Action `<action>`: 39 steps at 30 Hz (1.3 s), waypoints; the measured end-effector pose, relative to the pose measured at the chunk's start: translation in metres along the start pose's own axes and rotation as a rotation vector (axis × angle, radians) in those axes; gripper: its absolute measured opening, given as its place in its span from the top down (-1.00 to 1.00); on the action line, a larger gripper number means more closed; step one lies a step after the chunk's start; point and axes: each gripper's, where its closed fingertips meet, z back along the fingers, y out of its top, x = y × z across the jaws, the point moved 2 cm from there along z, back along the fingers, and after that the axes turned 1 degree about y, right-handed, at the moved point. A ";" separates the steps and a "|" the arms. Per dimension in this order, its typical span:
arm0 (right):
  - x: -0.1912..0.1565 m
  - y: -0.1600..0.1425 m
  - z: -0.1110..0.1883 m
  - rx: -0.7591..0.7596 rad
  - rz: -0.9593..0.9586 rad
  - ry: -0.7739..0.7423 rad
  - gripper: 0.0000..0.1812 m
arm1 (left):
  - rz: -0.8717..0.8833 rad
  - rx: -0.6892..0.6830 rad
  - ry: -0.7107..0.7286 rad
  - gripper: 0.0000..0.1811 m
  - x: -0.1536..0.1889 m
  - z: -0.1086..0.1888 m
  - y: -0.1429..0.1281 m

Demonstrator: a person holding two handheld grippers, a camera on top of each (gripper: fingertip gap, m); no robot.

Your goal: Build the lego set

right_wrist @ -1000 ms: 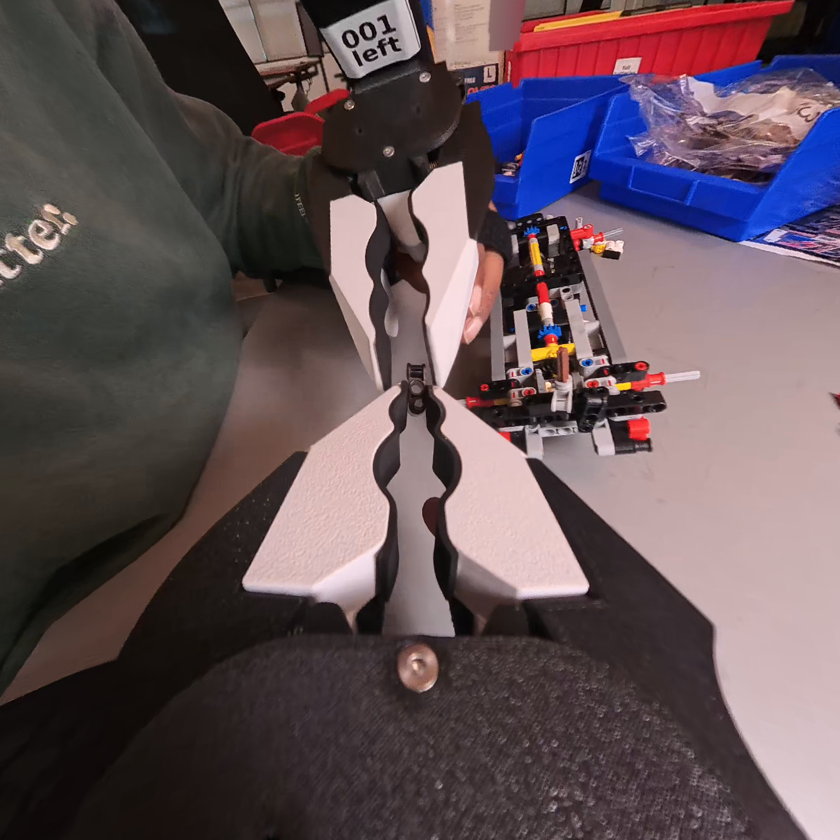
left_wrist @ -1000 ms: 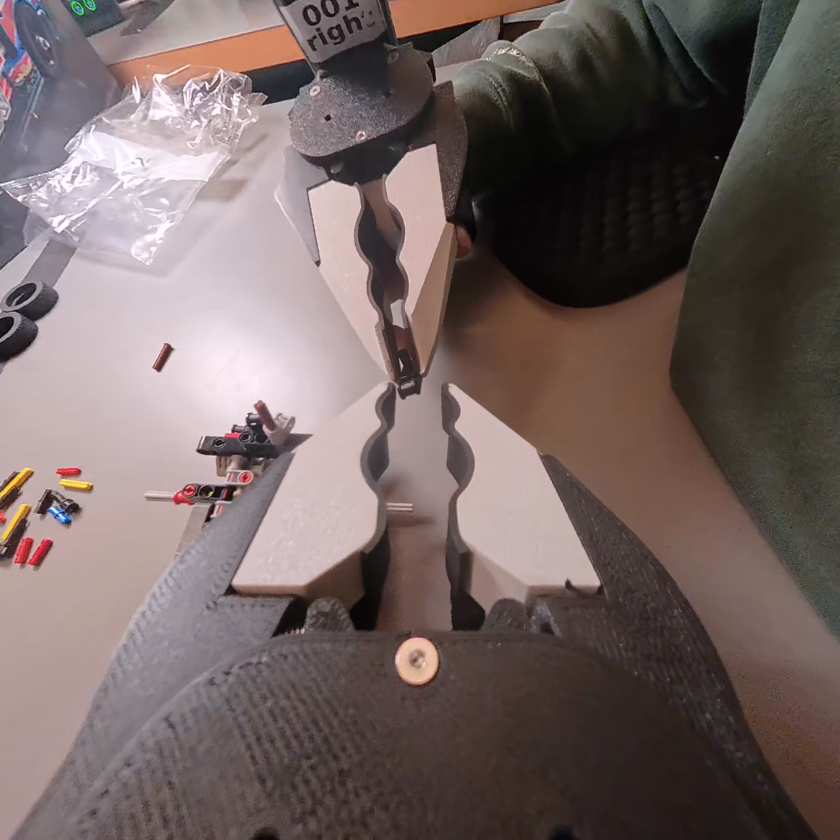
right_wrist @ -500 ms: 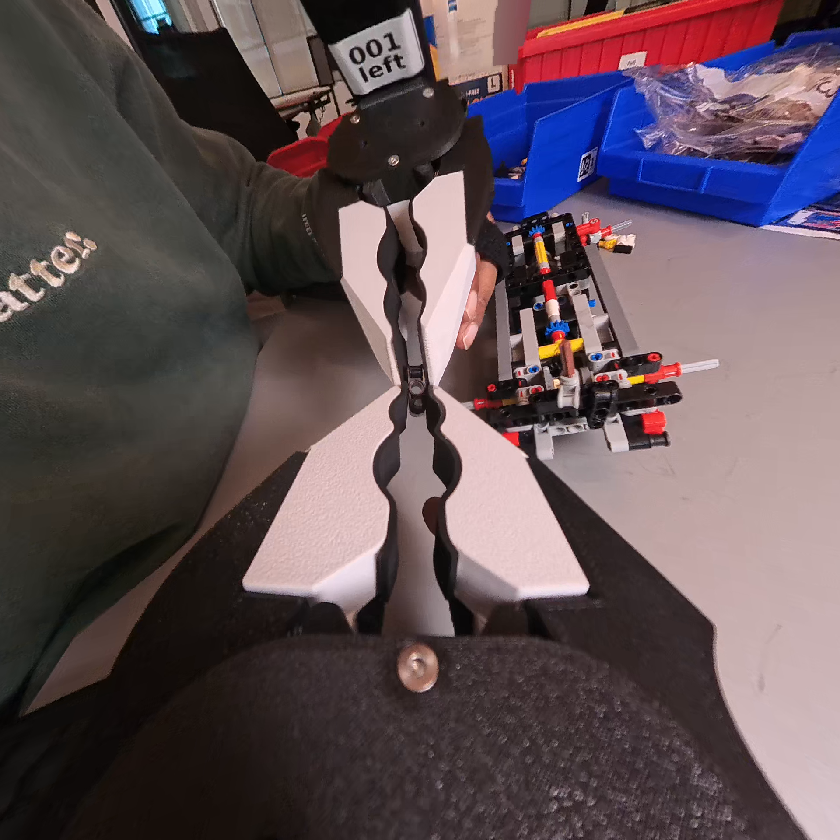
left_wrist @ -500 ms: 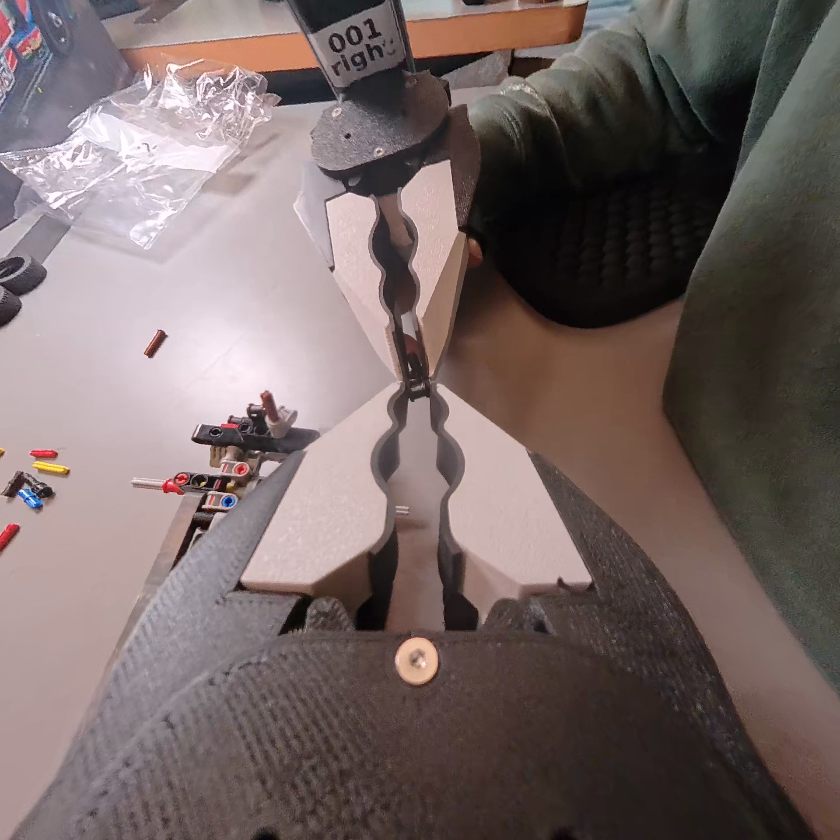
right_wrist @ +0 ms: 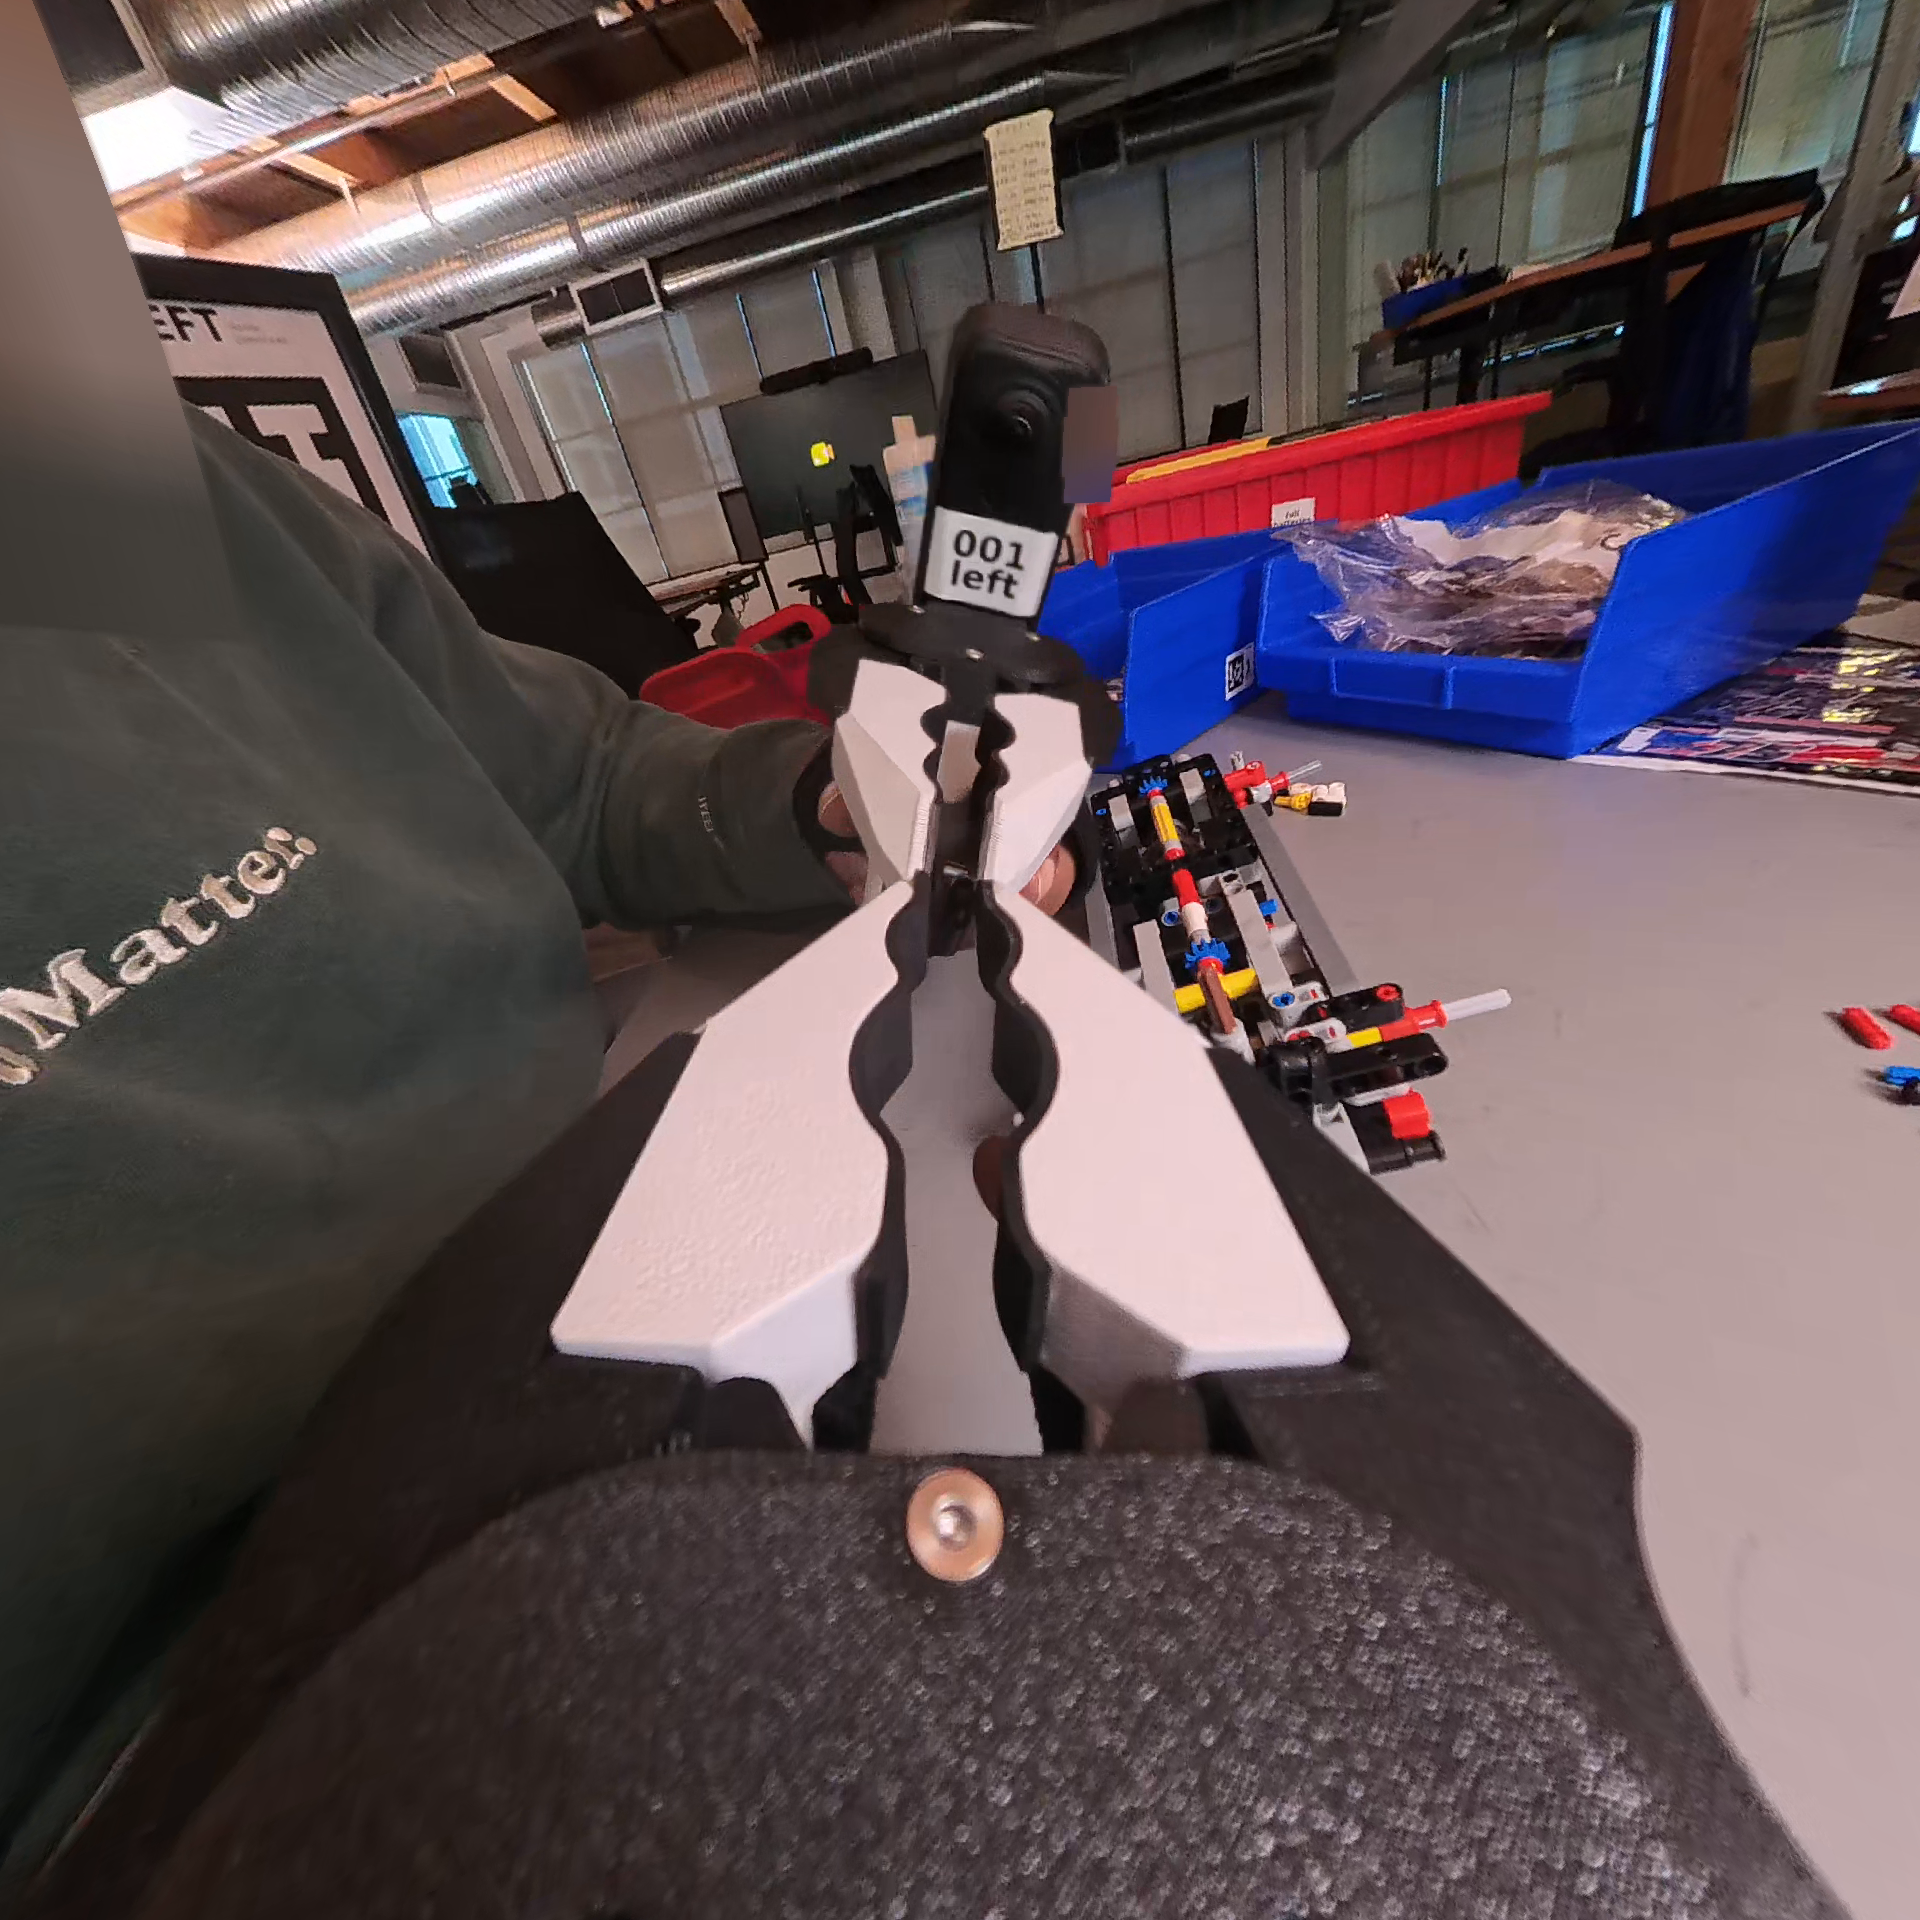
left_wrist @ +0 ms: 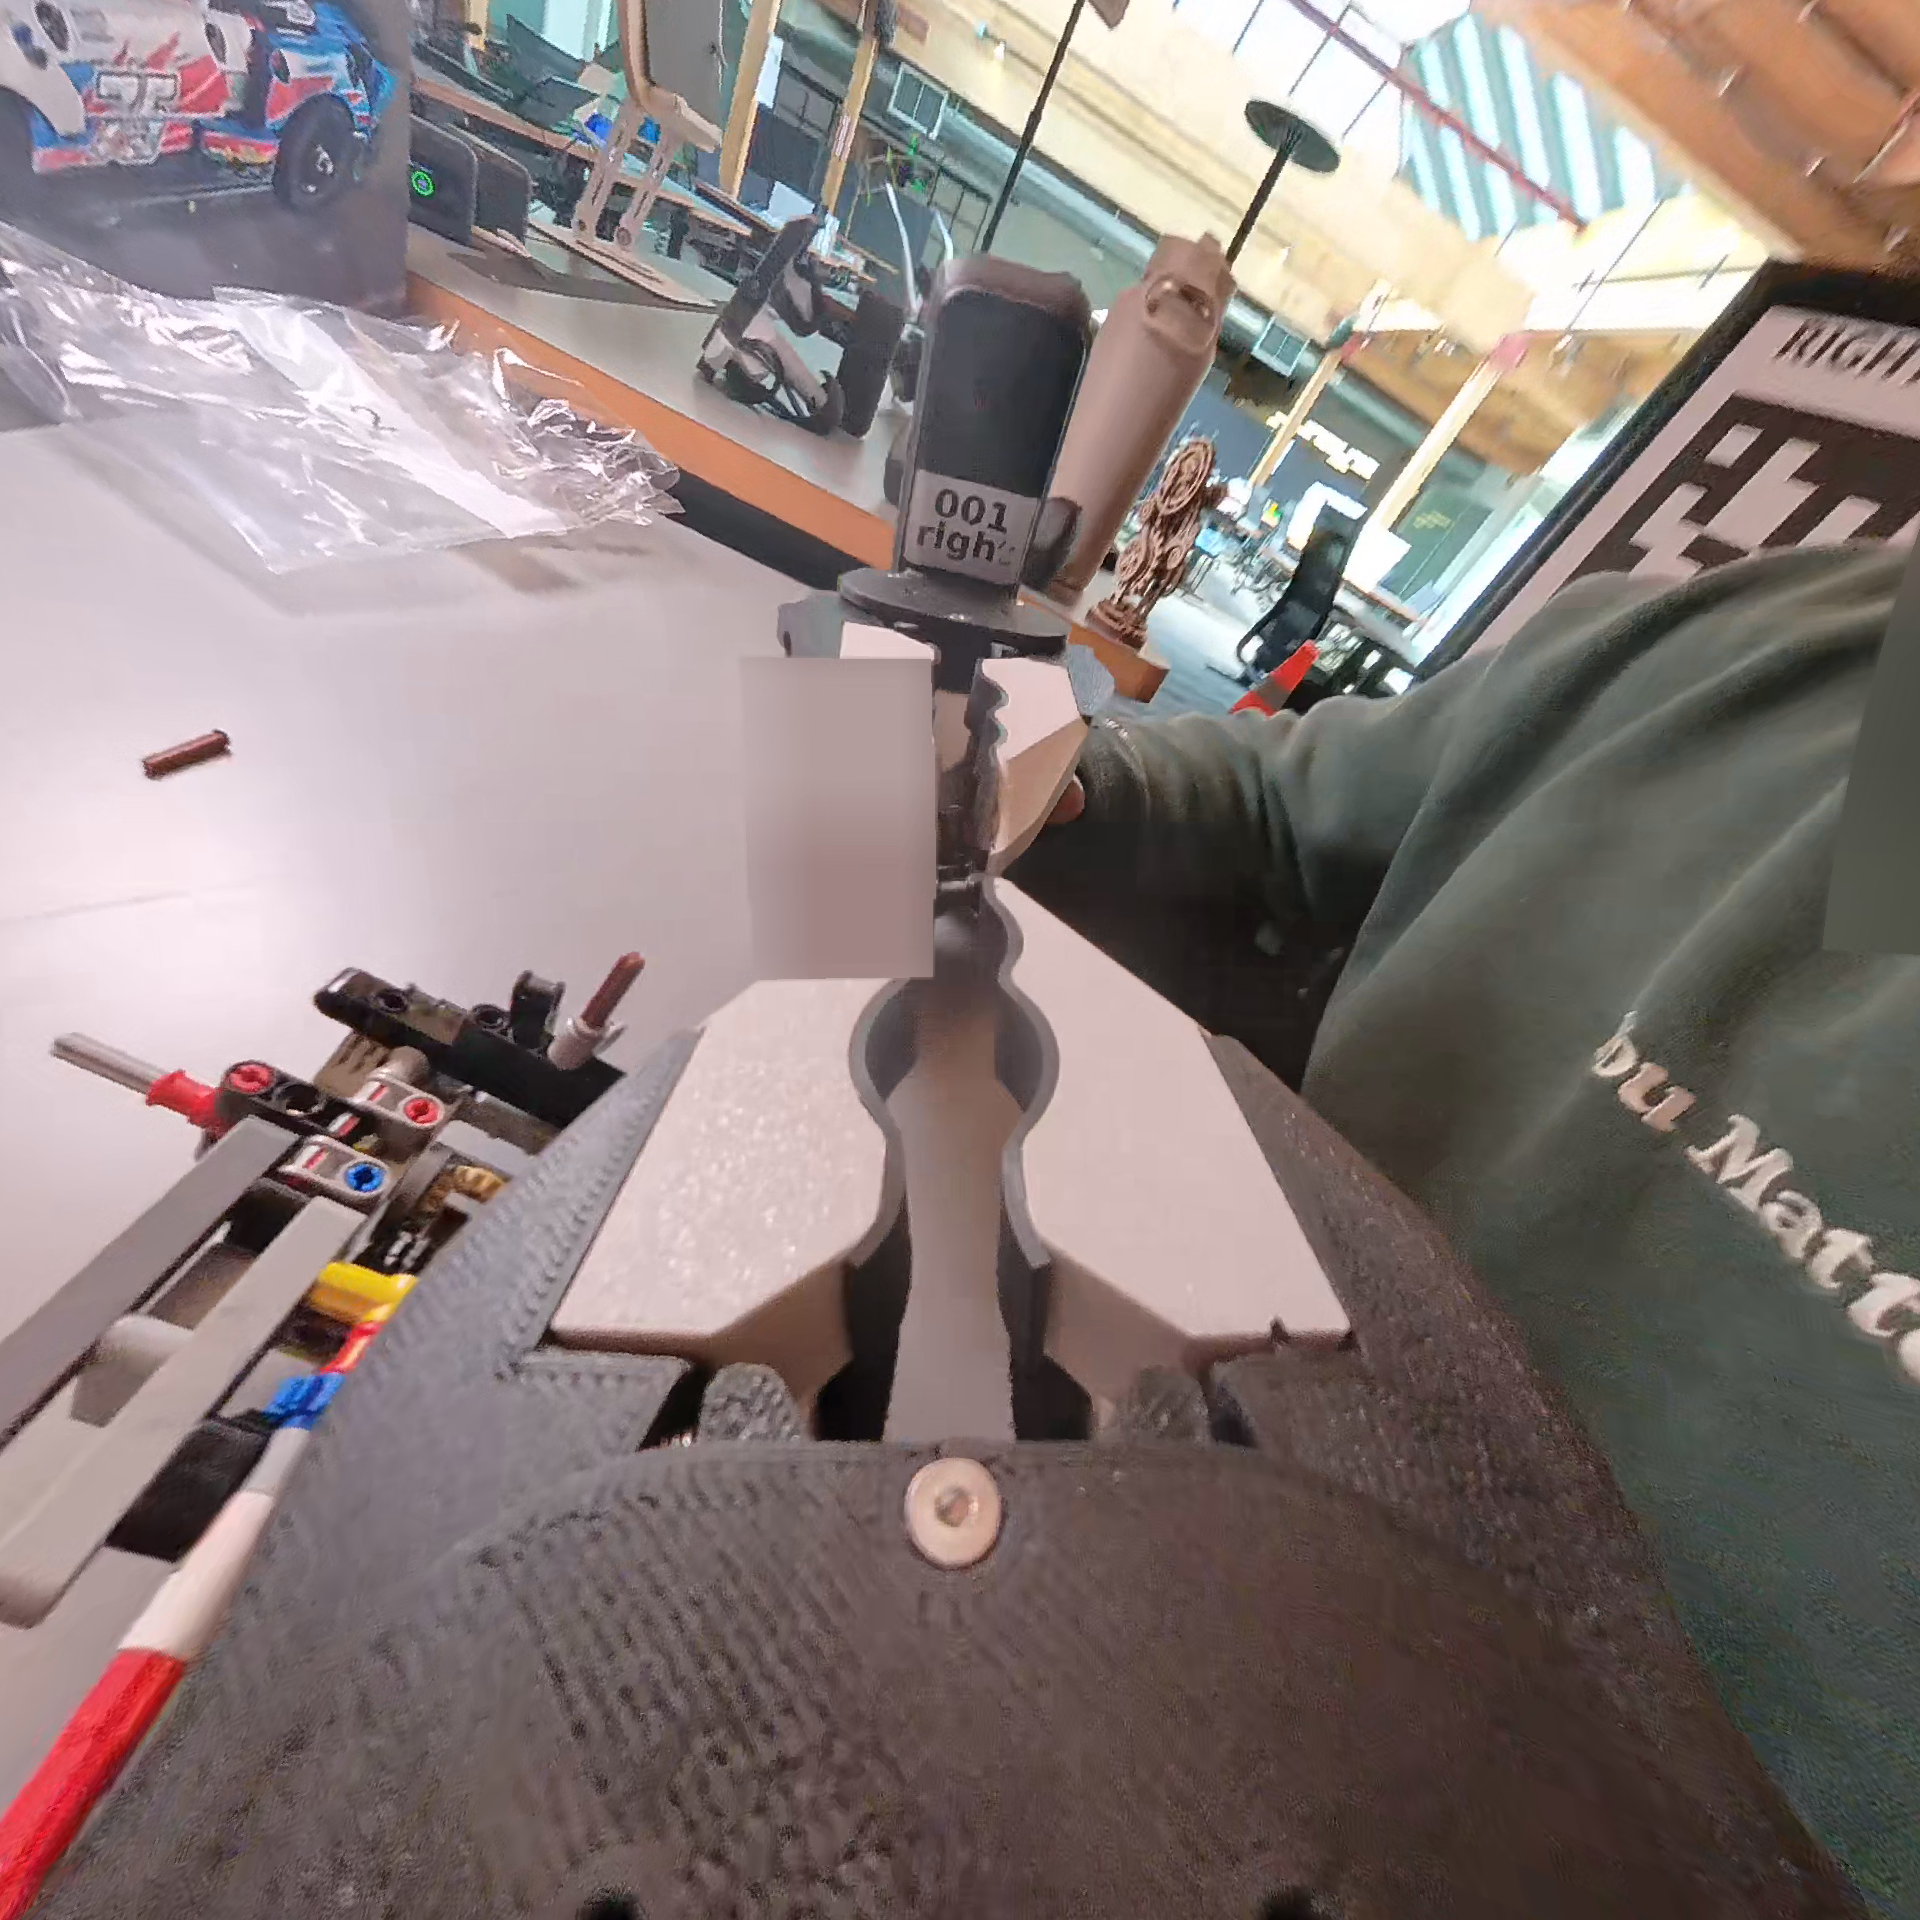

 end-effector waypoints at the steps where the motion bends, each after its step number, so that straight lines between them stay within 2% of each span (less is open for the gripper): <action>1: 0.000 0.001 0.001 0.011 0.005 -0.002 0.93 | 0.036 0.015 -0.015 0.93 0.000 0.001 0.001; 8: 0.003 0.003 0.001 0.038 0.044 -0.037 0.89 | 0.161 0.094 -0.073 0.93 -0.002 0.006 0.009; 16: 0.001 0.005 0.000 0.036 0.043 -0.048 0.95 | 0.185 0.073 -0.079 0.92 -0.004 0.002 0.004; 22: 0.007 0.002 0.001 -0.009 0.165 -0.130 0.95 | 0.057 0.003 0.037 0.89 -0.015 0.012 0.003; 27: 0.023 -0.014 0.003 -0.169 0.444 -0.296 0.96 | -0.107 -0.063 0.179 0.88 -0.027 0.026 0.006; 32: 0.019 -0.024 -0.004 -0.268 0.688 -0.362 0.96 | -0.001 -0.103 0.146 0.78 -0.023 0.017 -0.004; 39: 0.018 -0.025 -0.009 -0.394 1.065 -0.515 0.96 | 0.030 -0.100 0.202 0.79 -0.024 0.005 -0.009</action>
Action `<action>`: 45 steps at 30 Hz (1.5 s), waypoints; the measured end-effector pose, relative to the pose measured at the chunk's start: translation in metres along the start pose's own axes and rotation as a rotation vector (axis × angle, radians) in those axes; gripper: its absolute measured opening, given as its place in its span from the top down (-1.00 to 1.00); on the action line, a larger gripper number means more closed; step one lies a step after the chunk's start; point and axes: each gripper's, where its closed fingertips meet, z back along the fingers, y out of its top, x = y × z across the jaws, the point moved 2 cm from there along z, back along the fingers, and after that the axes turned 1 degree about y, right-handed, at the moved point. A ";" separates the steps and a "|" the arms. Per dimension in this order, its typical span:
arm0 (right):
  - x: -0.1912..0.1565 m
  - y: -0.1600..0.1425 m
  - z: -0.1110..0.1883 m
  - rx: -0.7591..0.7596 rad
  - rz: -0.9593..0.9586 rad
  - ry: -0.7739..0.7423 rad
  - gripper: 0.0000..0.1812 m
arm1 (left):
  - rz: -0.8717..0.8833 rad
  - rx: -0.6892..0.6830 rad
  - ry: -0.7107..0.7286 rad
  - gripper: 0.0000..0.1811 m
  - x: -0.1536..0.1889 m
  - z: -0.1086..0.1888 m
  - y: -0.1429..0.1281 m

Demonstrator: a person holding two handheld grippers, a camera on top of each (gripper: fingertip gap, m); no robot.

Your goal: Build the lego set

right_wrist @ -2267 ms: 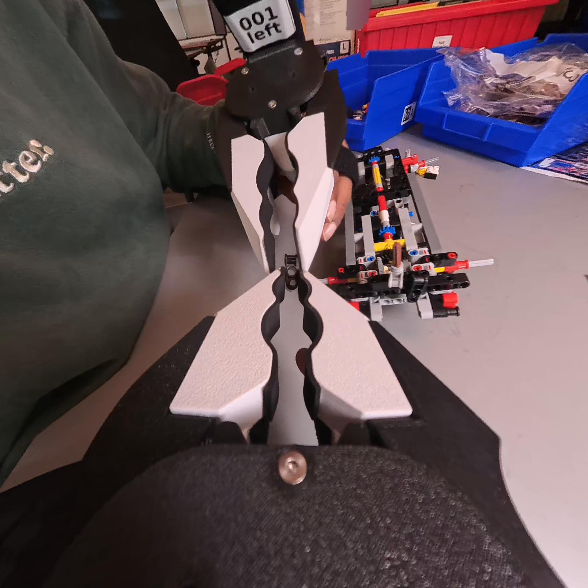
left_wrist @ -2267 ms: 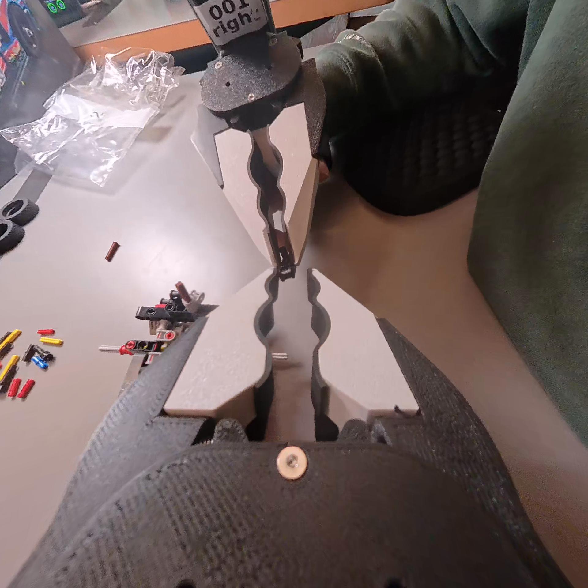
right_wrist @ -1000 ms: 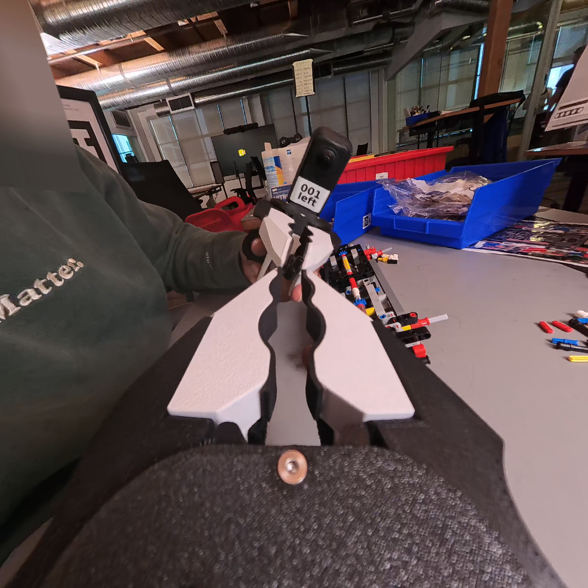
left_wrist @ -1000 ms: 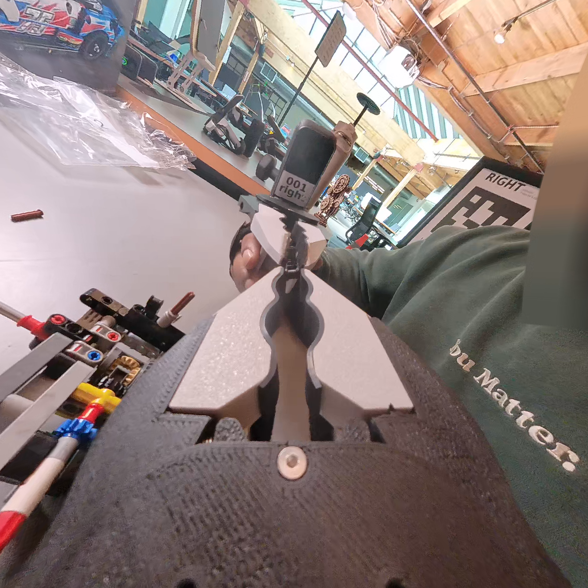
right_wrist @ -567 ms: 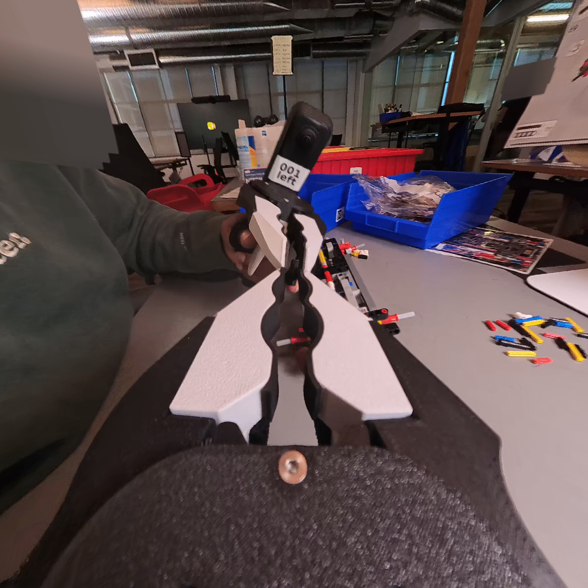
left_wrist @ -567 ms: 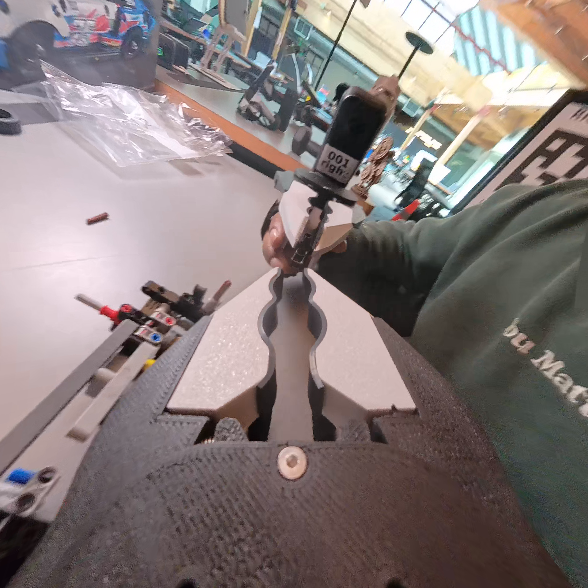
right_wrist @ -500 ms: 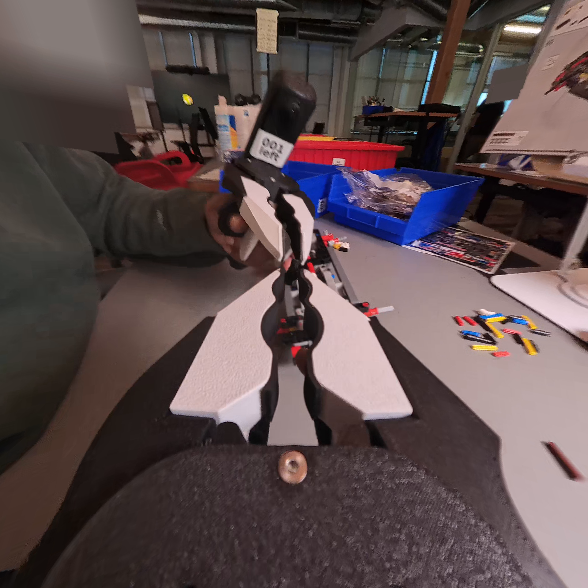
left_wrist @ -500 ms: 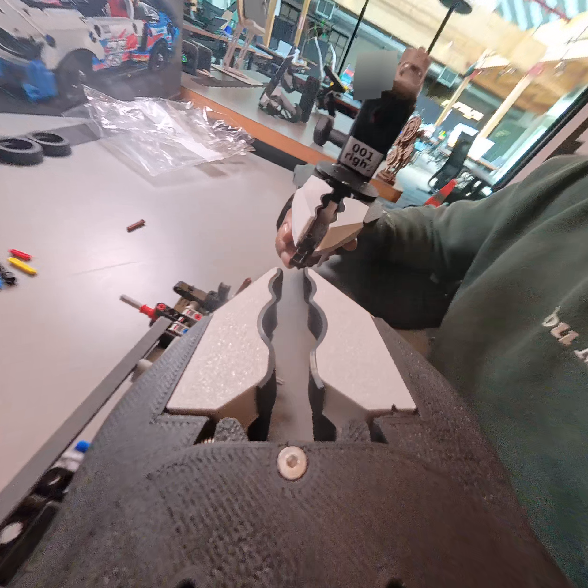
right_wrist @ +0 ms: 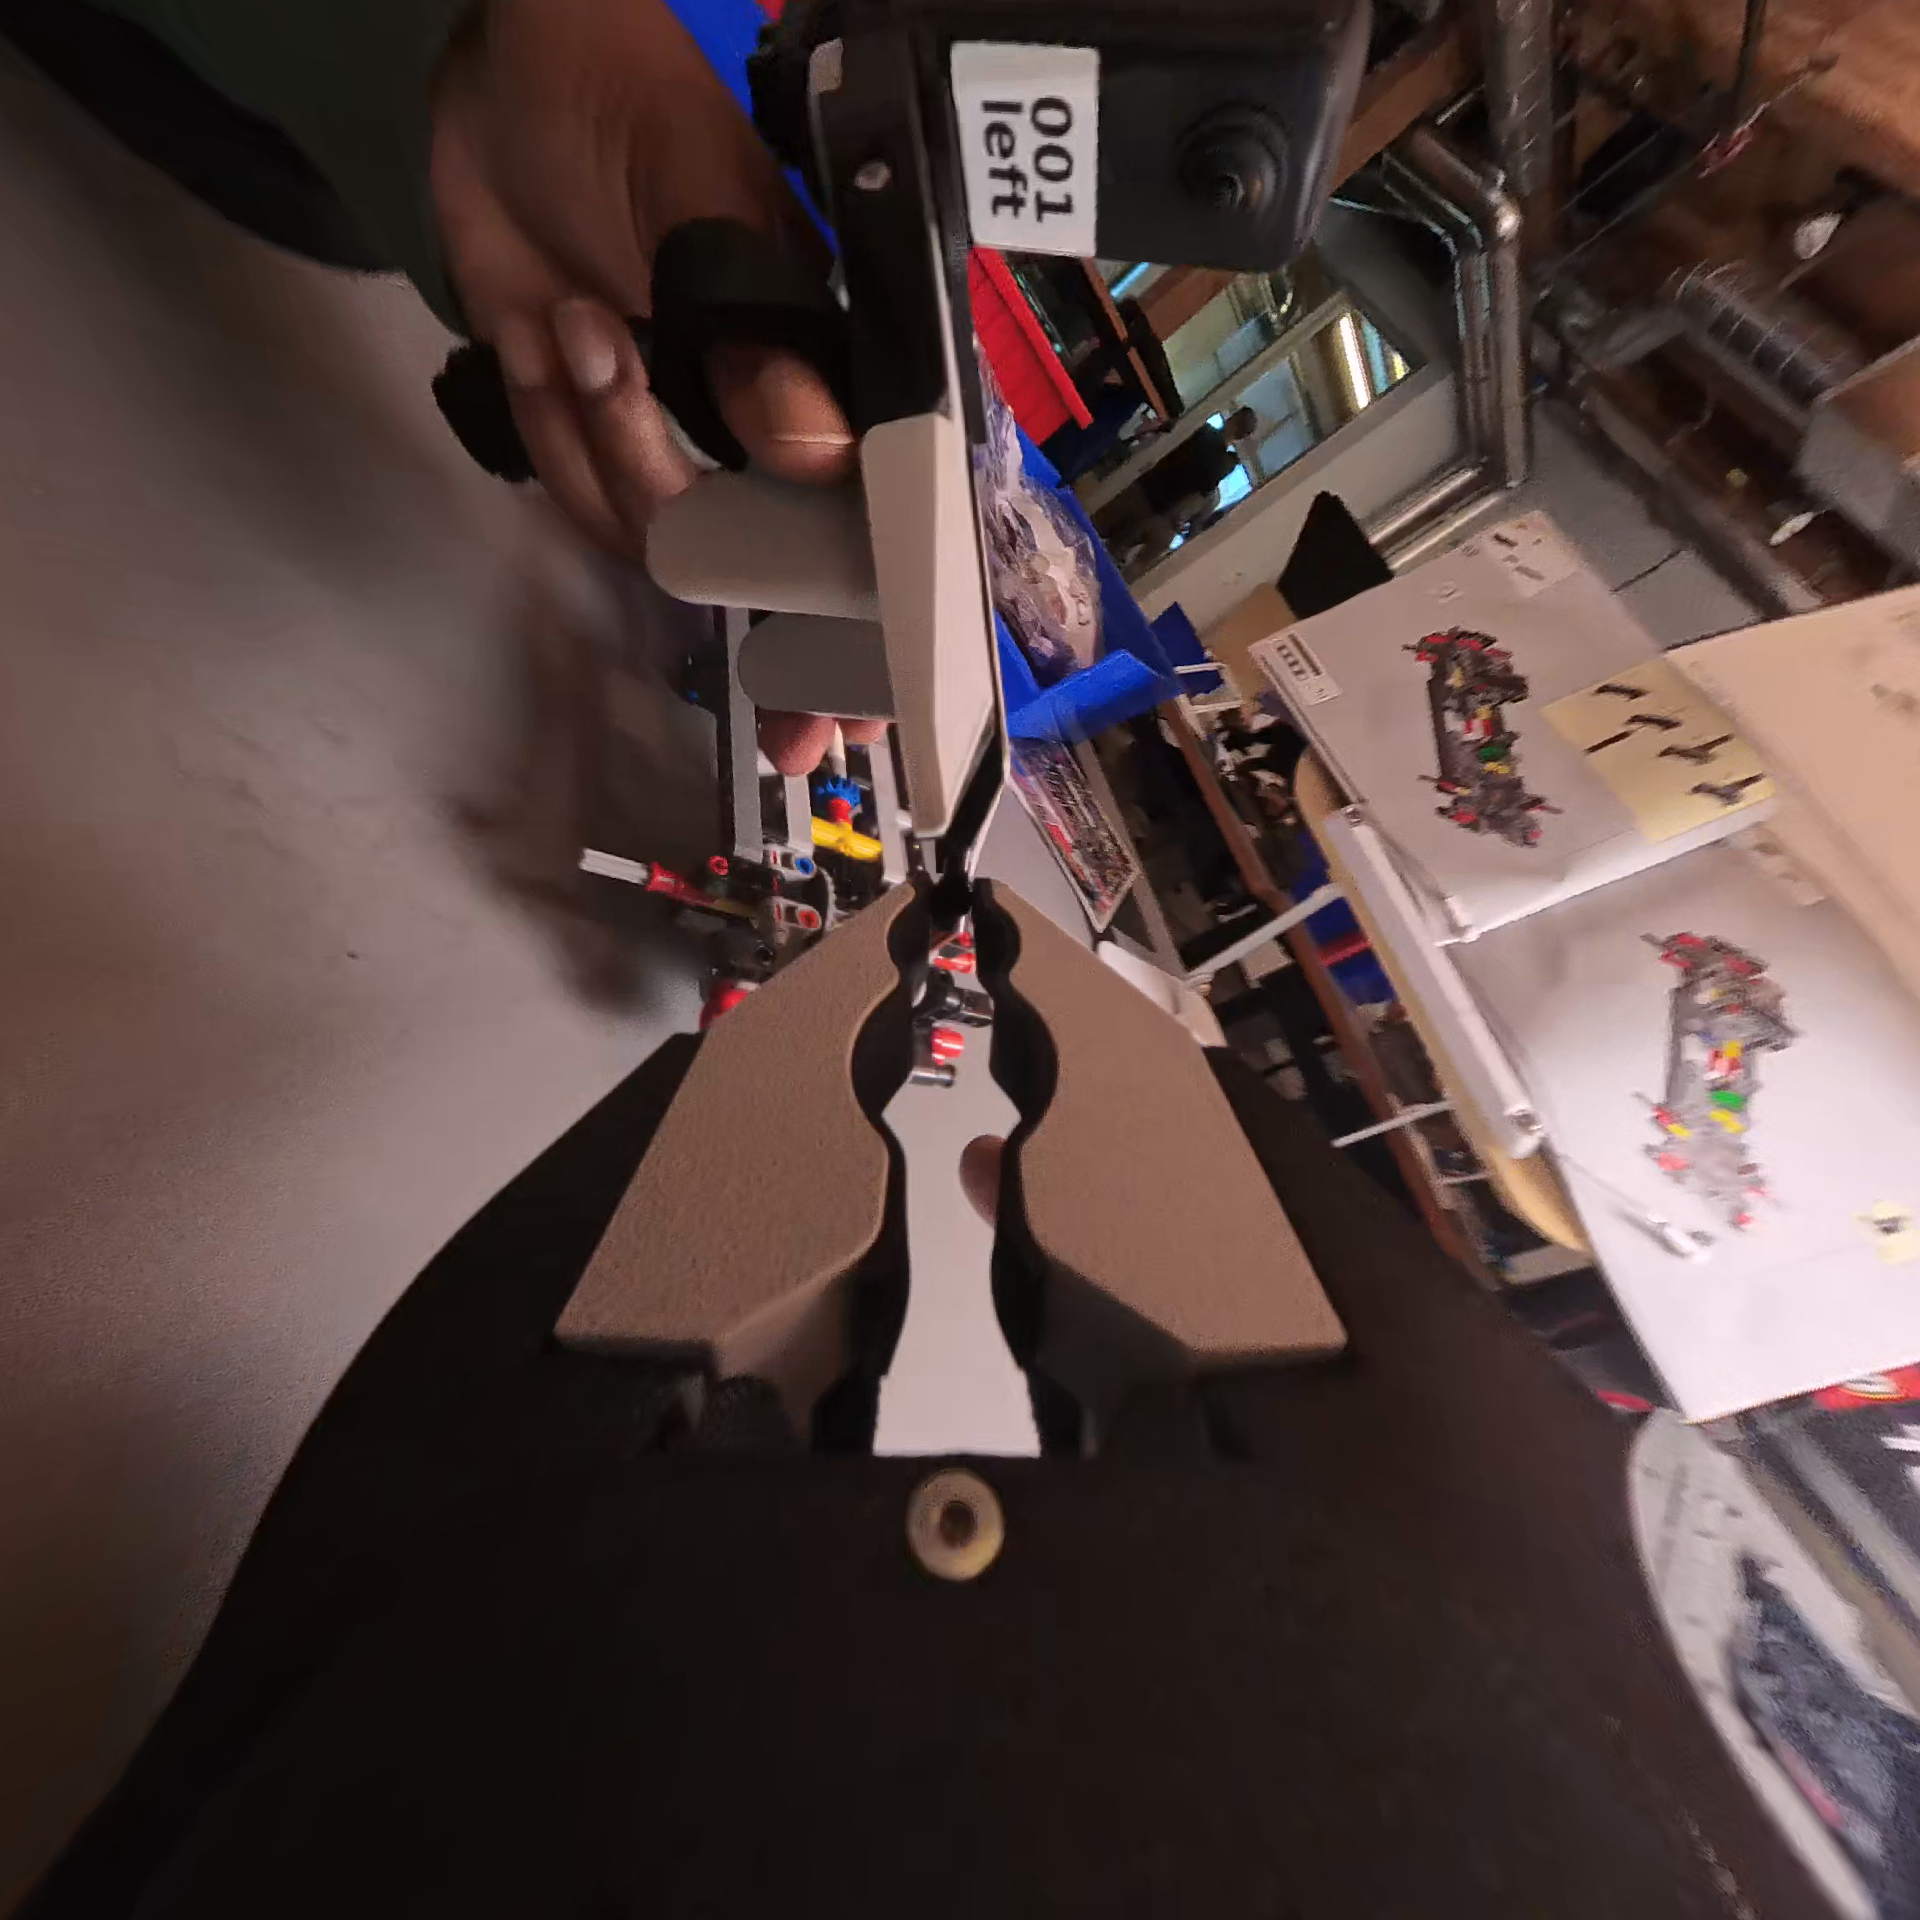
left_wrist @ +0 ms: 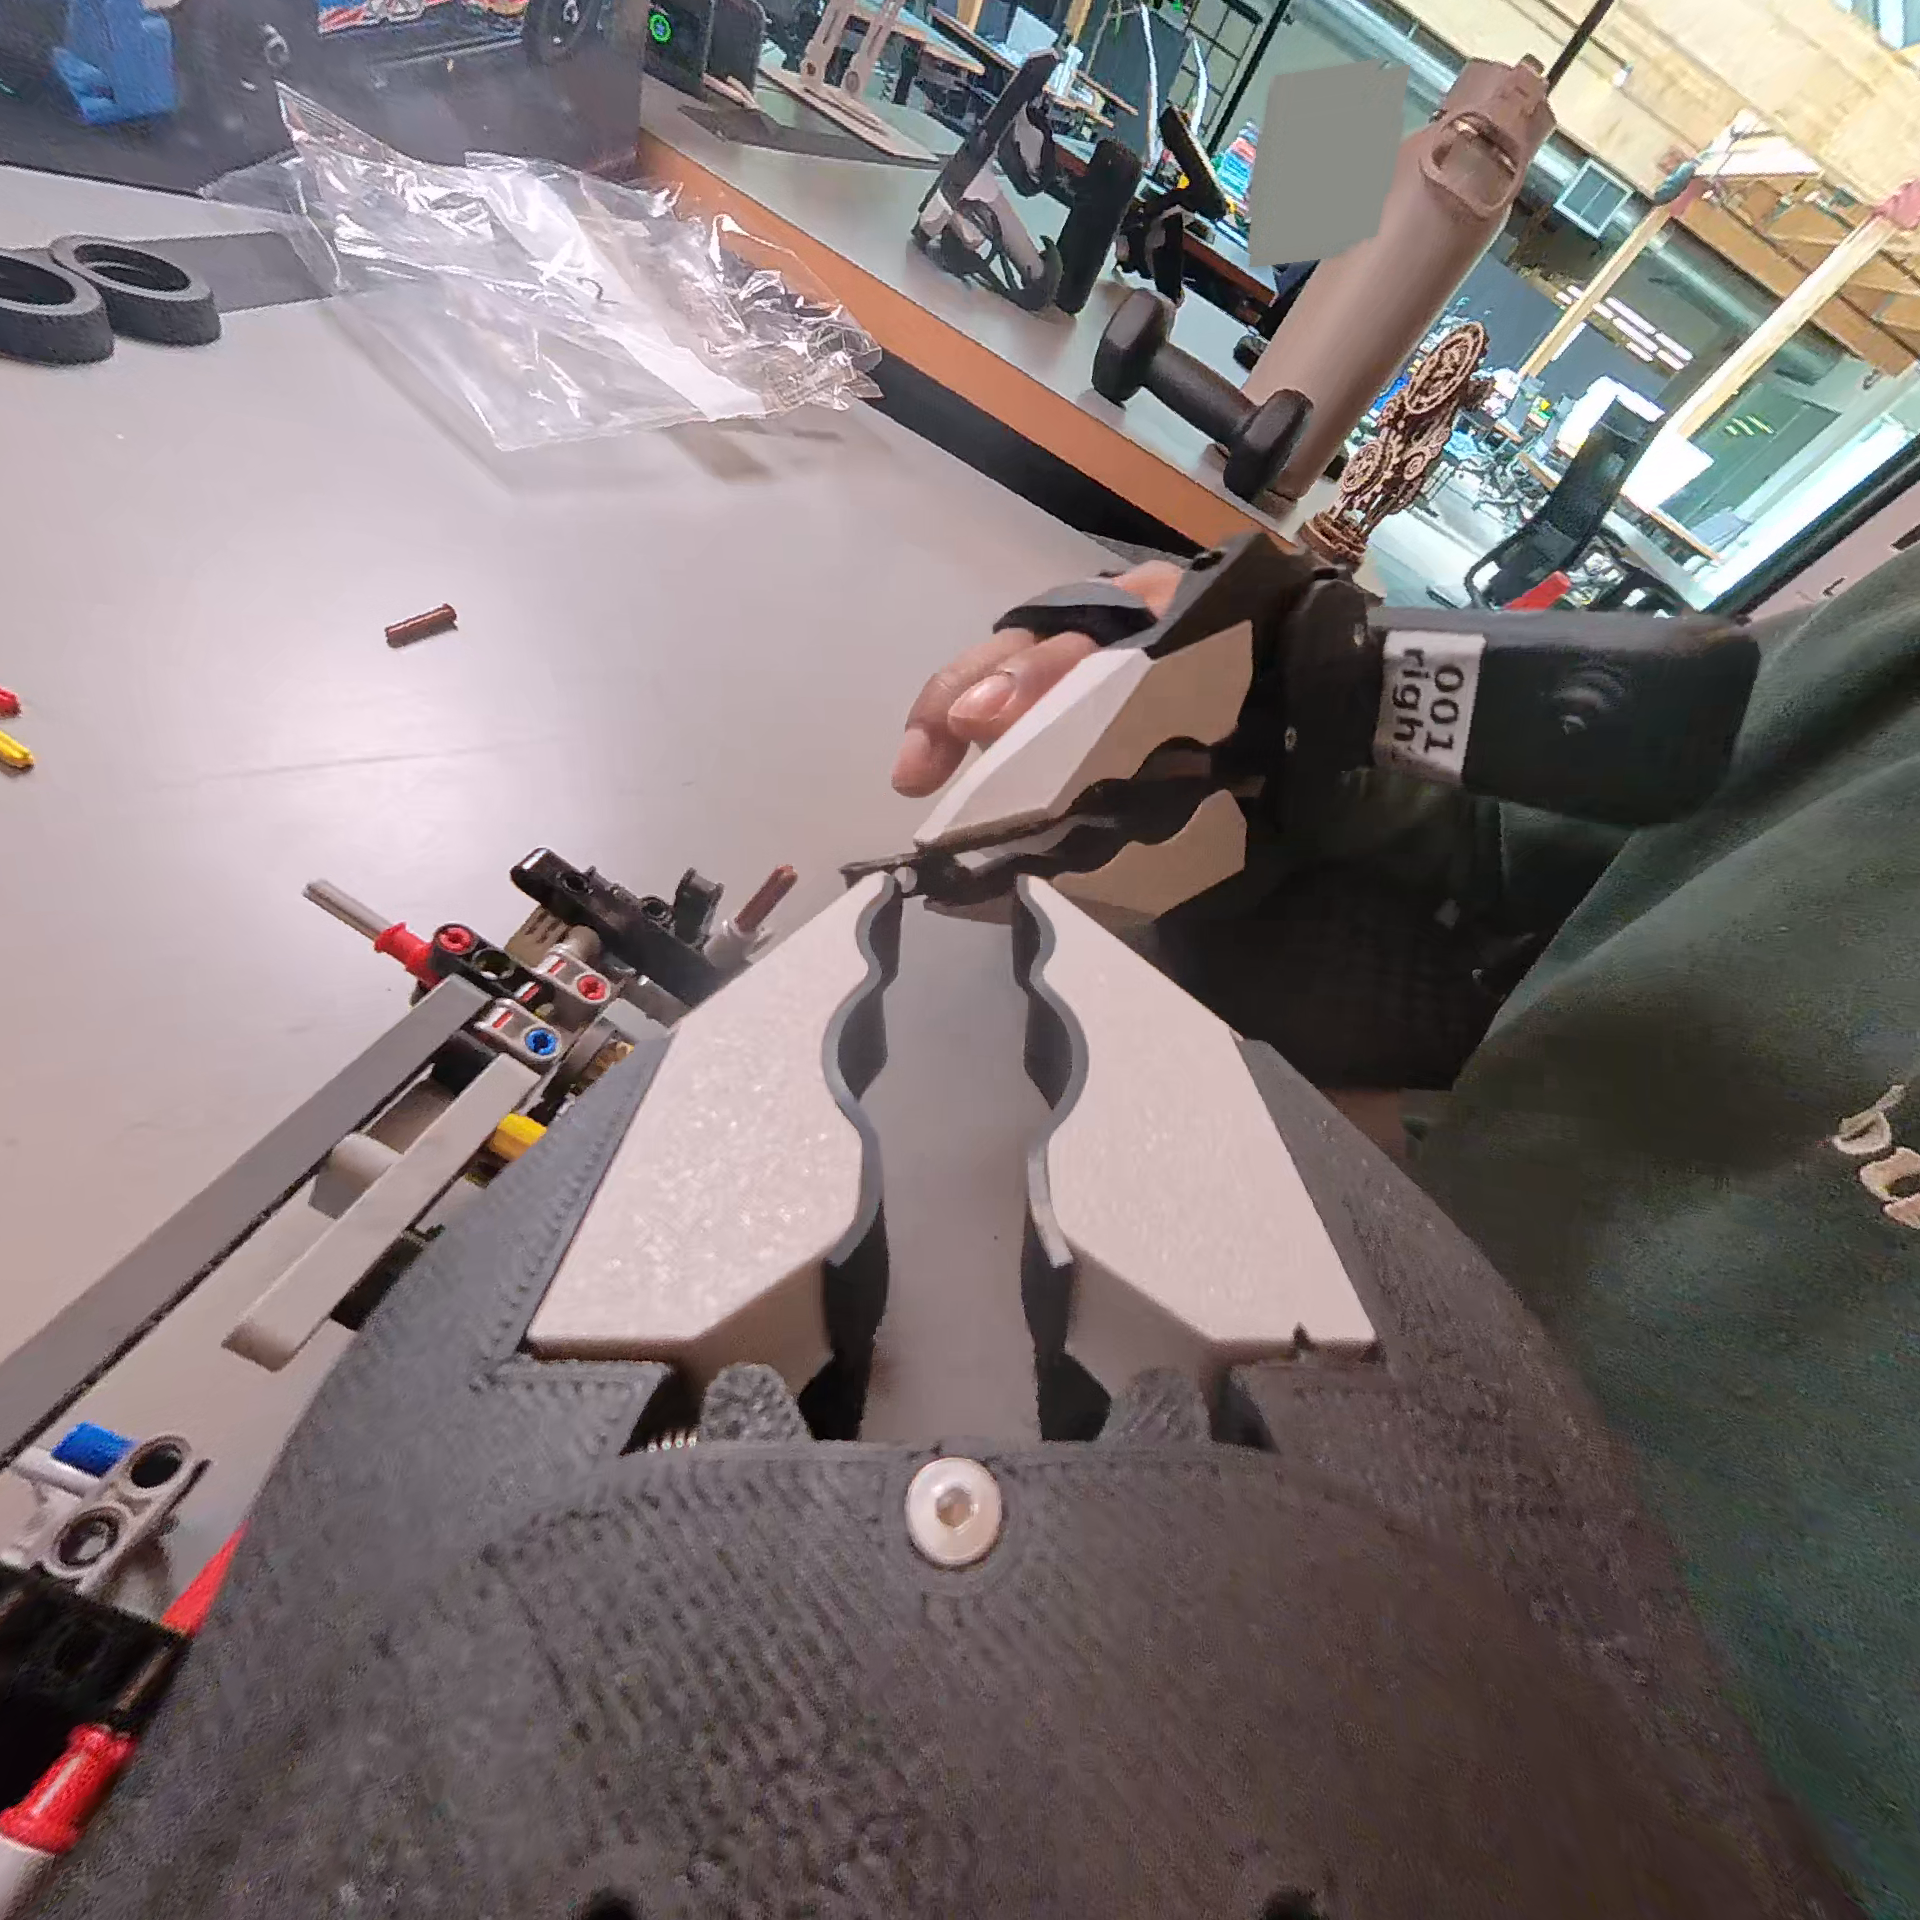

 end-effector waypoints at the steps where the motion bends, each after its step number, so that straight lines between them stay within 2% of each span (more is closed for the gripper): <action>1: 0.000 0.000 0.000 -0.016 0.048 -0.018 0.96 | 0.000 0.002 0.009 0.80 -0.001 0.000 0.000; 4: 0.002 -0.003 -0.002 -0.082 0.159 -0.074 0.96 | 0.002 0.015 0.027 0.85 -0.003 0.001 0.002; 10: -0.001 0.002 -0.003 -0.112 0.324 -0.114 0.96 | -0.069 0.012 0.080 0.93 -0.003 -0.002 0.002; 15: 0.002 0.007 -0.001 -0.084 0.320 -0.133 0.96 | -0.219 0.008 0.098 0.97 0.002 -0.001 0.004; 17: 0.004 0.011 0.001 -0.024 0.192 -0.108 0.95 | -0.345 0.009 0.105 0.97 0.006 0.002 0.006; 19: 0.008 0.015 0.005 0.073 -0.035 -0.032 0.90 | -0.482 0.025 0.103 0.97 0.011 0.004 0.009; 23: 0.018 0.025 0.016 0.299 -0.790 0.325 0.80 | -0.730 0.070 0.096 0.97 0.022 0.011 0.010; 24: 0.023 0.026 0.019 0.355 -0.937 0.390 0.78 | -0.762 0.089 0.089 0.97 0.025 0.013 0.011; 26: 0.024 0.019 0.018 0.364 -1.091 0.463 0.77 | -0.817 0.120 0.075 0.97 0.031 0.016 0.013; 31: 0.009 0.032 0.021 0.415 -1.178 0.634 0.83 | -0.911 0.123 0.041 0.97 0.041 0.016 0.008; 34: 0.004 0.033 0.021 0.401 -1.166 0.643 0.94 | -0.931 0.118 0.015 0.97 0.045 0.014 0.004; 45: 0.001 0.032 0.021 0.388 -1.203 0.694 0.93 | -0.983 0.090 0.006 0.97 0.046 0.013 -0.001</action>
